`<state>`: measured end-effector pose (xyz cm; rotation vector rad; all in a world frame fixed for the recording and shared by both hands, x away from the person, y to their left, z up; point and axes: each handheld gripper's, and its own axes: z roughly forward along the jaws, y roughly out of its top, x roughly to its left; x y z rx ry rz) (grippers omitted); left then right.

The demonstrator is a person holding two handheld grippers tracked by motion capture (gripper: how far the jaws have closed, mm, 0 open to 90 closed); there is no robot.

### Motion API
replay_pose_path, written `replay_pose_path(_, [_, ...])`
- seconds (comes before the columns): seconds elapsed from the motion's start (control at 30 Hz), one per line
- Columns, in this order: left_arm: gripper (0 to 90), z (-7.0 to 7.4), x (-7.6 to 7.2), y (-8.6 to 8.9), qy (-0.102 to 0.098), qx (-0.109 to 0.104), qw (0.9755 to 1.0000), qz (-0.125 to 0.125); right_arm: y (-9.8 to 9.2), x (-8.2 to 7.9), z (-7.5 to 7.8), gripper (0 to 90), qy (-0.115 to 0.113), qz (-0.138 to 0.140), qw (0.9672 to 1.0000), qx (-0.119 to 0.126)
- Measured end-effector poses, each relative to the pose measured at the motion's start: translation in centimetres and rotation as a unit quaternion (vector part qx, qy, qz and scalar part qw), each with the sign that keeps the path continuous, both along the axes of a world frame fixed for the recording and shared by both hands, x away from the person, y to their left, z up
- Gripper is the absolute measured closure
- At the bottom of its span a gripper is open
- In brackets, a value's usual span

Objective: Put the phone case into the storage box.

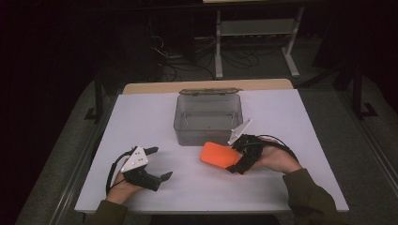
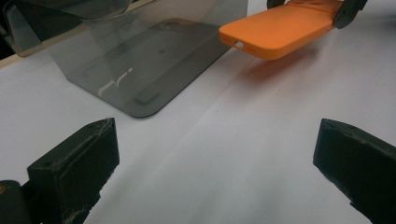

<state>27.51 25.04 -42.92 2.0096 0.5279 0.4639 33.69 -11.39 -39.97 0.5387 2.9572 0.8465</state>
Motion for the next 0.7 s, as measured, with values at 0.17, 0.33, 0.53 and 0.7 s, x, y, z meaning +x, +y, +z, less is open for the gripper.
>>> replay_pose_path(0.17, [0.0, -0.02, -0.09, -0.10, -0.018, 0.007, 0.9998, 0.006, -0.05, 0.03, -0.01, 15.4, -0.001, -0.001, 1.0000, 0.000])
replay_pose_path(0.33, [0.0, -0.01, -0.16, -0.33, -0.037, 0.028, 0.9989, 0.008, -0.05, 0.04, -0.02, 15.4, -0.001, 0.000, 1.0000, -0.002])
replay_pose_path(0.53, [0.0, -0.02, -0.22, -0.63, -0.048, 0.045, 0.9978, 0.012, -0.12, 0.06, 0.02, 15.4, -0.003, -0.001, 1.0000, 0.001])
replay_pose_path(0.7, [0.0, -0.01, -0.33, -0.76, -0.058, 0.055, 0.9967, 0.012, -0.11, 0.03, 0.01, 15.4, -0.002, -0.001, 1.0000, -0.001])
